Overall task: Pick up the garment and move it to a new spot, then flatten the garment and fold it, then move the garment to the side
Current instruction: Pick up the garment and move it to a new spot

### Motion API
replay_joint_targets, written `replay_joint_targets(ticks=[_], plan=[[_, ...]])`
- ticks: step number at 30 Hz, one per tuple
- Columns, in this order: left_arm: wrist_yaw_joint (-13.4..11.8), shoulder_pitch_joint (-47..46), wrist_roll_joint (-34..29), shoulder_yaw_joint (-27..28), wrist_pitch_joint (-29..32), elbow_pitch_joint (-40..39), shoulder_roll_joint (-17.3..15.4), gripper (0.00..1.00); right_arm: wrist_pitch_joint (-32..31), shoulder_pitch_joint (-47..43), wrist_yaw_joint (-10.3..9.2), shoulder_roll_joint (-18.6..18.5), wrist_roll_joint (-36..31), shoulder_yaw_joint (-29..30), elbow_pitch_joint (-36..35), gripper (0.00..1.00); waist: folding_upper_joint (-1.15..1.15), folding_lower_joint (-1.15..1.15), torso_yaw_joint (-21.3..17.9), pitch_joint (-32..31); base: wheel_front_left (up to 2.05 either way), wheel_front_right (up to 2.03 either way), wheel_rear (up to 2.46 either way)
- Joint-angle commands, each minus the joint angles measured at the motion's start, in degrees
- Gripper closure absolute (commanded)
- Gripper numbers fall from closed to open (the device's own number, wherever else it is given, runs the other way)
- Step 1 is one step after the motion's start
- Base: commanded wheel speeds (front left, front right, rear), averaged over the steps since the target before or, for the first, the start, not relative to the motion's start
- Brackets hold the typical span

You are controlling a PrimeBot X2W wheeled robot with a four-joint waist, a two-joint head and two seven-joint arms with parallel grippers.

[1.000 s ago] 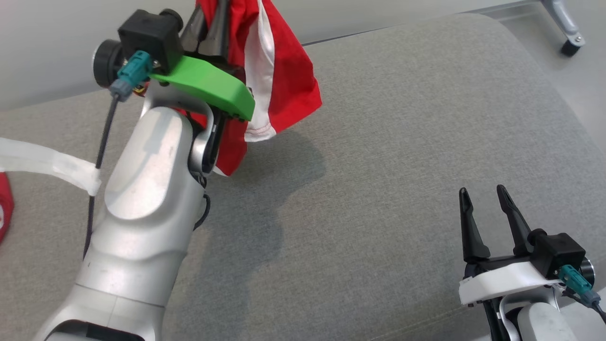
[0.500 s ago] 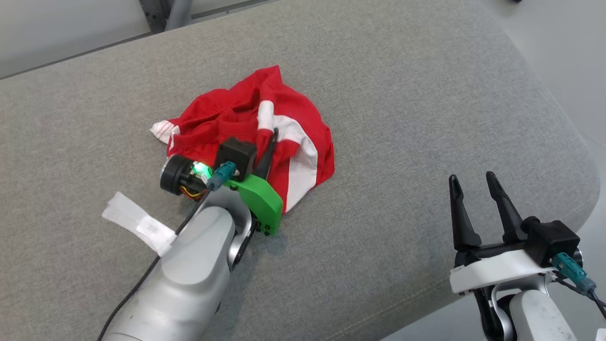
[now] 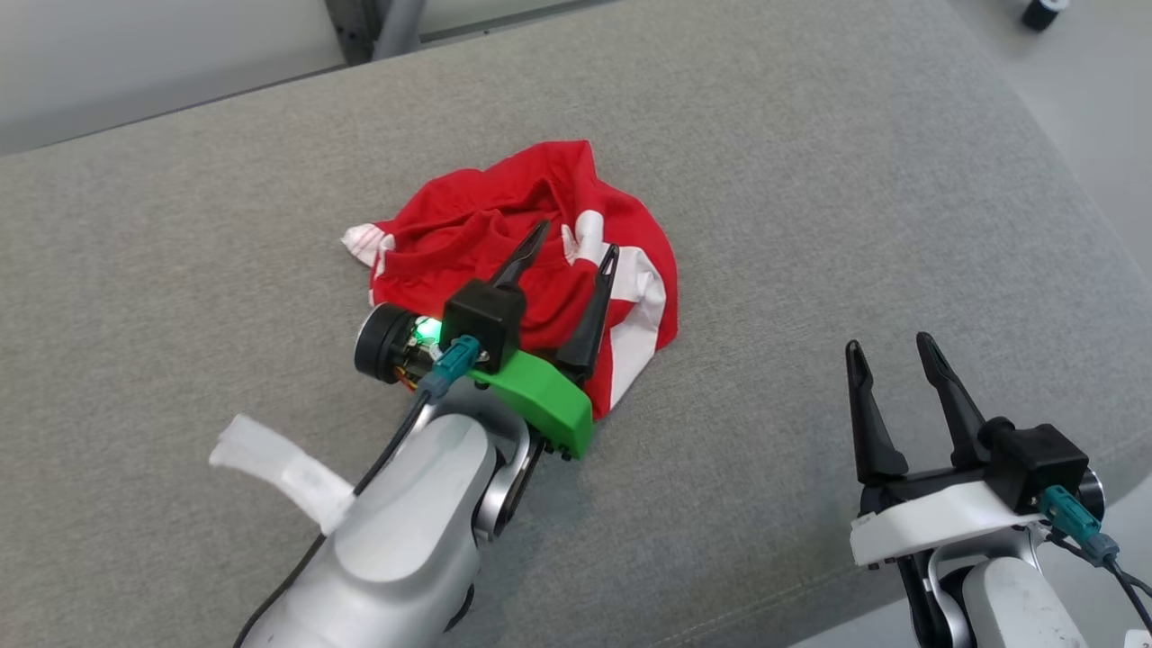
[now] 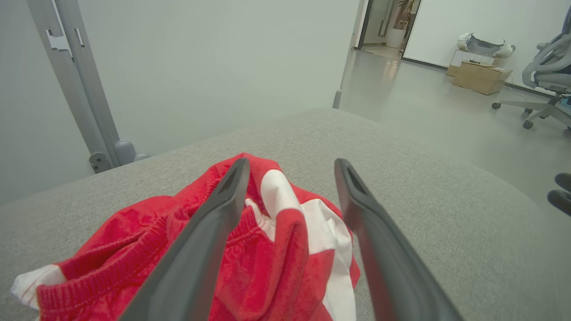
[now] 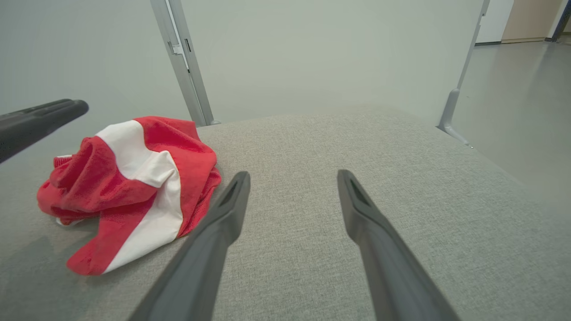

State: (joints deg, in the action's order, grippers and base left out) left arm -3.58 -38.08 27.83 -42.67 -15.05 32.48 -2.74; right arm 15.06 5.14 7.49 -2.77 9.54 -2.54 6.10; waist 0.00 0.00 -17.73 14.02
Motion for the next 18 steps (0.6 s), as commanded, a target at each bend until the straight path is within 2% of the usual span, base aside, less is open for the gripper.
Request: replay_joint_targets(ticks=[1, 5, 9, 11, 15, 18], plan=[[-0.6, 2.5, -0.8, 1.1, -0.1, -1.1, -0.6, 0.0, 0.1, -0.8, 0.0, -0.2, -0.4, 0.0, 0.0, 0.0, 0.0, 0.0, 5.0, -4.9, 0.0, 0.0, 0.0], [-1.6, 8.0, -3.4, 6.2, -0.1, -7.3, -2.5, 0.0, 0.1, -2.1, 0.0, -0.2, -0.9, -0.3, 0.1, 0.0, 0.0, 0.0, 8.6, -7.9, 0.0, 0.0, 0.0], [-1.2, 14.7, -6.3, 10.7, -0.1, -13.2, -4.3, 0.0, 0.1, -3.3, 0.0, -0.2, -1.4, -1.0, 0.3, 0.0, 0.0, 0.0, 11.5, -10.0, 0.0, 0.0, 0.0], [-0.4, 18.7, -6.5, 14.1, -0.1, -16.7, -4.3, 0.0, 0.1, -4.0, 0.0, -0.2, -1.3, -1.3, 0.3, 0.0, 0.0, 0.0, 12.7, -10.6, 0.0, 0.0, 0.0], [-0.5, 26.2, -10.0, 20.5, -0.1, -22.6, -4.3, 0.0, 0.1, -4.9, 0.0, -0.2, -0.7, -0.7, -0.4, 0.0, 0.0, 0.0, 15.1, -11.4, 0.0, 0.0, 0.0], [0.5, 31.1, -13.1, 24.2, -0.1, -25.5, -3.9, 0.0, 0.1, -6.0, 0.0, -0.2, -1.5, -0.8, -0.9, 0.0, 0.0, 0.0, 16.4, -12.2, 0.0, 0.0, 0.0]])
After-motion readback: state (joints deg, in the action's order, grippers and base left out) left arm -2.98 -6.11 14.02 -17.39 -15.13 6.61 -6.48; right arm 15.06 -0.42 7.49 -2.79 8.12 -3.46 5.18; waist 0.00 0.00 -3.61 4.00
